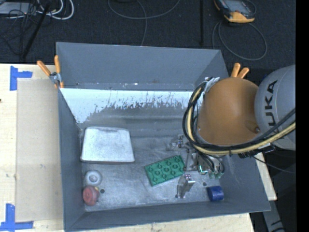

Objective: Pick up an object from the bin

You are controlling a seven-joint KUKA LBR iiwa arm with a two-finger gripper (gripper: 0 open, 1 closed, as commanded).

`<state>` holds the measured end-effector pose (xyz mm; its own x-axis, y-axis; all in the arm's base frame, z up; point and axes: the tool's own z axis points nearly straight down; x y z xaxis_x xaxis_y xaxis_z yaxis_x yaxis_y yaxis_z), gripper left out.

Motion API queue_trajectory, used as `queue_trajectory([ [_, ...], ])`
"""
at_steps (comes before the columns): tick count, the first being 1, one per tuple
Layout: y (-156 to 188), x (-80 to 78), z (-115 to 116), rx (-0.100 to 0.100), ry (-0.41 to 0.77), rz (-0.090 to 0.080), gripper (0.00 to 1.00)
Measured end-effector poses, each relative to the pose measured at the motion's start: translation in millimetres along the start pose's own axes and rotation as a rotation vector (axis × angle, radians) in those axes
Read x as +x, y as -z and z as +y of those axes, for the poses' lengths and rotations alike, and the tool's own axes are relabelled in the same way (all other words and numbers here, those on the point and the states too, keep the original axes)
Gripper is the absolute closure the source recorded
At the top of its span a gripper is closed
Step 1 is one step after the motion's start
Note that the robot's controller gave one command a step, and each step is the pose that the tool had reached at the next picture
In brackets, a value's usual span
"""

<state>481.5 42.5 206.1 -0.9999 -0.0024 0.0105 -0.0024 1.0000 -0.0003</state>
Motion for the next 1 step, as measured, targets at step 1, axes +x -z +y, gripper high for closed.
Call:
queue_trajectory([
  [1,-132.8,-23.2,-43.1,-0.001,0.193,-0.022,0.00],
])
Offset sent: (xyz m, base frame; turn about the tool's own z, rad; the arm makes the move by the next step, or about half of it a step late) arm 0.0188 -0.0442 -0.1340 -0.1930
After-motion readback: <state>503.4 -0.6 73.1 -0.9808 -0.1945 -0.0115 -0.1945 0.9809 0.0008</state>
